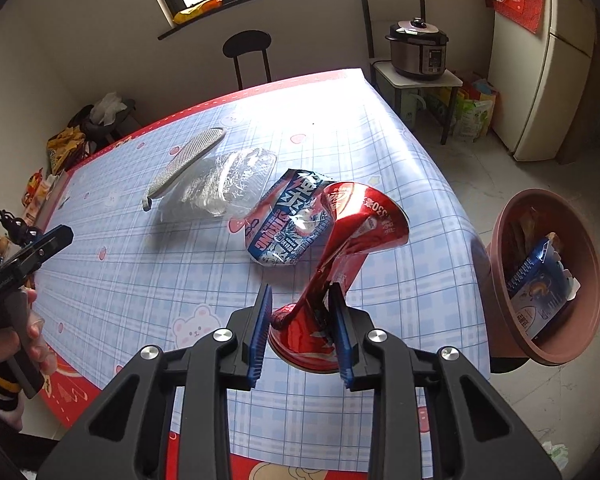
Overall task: Collect trash
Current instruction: 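Grasp the red Coca-Cola can with the right gripper, then grasp the grey mesh sponge with the left gripper while the right holds the can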
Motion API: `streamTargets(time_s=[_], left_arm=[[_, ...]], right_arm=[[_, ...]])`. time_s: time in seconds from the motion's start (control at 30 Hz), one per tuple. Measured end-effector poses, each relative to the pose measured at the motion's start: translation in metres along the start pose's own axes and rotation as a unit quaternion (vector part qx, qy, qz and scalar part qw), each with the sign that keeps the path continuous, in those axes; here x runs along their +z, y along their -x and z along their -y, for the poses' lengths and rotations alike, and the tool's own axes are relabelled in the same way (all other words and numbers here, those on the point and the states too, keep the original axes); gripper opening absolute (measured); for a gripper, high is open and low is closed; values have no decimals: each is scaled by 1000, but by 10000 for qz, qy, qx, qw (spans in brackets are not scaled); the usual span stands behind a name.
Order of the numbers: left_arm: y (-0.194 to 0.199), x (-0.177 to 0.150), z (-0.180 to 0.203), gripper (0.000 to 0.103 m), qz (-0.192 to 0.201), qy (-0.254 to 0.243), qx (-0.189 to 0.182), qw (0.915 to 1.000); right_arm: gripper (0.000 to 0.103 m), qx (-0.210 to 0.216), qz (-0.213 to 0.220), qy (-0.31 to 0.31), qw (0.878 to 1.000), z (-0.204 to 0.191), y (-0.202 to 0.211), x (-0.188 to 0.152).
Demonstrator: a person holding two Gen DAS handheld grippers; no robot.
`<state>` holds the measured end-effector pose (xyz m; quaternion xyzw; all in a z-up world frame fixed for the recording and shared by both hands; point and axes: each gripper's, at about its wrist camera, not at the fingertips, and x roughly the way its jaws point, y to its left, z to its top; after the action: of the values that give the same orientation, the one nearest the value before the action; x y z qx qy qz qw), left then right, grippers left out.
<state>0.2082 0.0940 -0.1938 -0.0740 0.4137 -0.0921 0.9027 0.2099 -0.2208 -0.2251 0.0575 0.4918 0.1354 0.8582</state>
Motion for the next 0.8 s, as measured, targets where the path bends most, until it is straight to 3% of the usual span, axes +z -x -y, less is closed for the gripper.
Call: streamTargets(time_s=[0.23,0.5,0.57,0.73,0.8], left_arm=[[-40,27,11,96,-114,-468,-6,9988],[-86,13,49,93,-307,-1549,214,9872],[-99,5,61,93,-280,-1969,387,9793],[-127,-13,91,93,-194,-3113,652,9479],[-131,-14,95,89,-119,-3223,692,9440]], right_arm=[[29,-18,6,-162,9999,10,0,0],[29,-16,-33,-283,9996,20,-4,-1],[29,-29,-29,-306,9995,22,-5,0],[29,-52,-52,-360,9993,26,-8,0],[29,-52,-60,-363,9993,26,-8,0]])
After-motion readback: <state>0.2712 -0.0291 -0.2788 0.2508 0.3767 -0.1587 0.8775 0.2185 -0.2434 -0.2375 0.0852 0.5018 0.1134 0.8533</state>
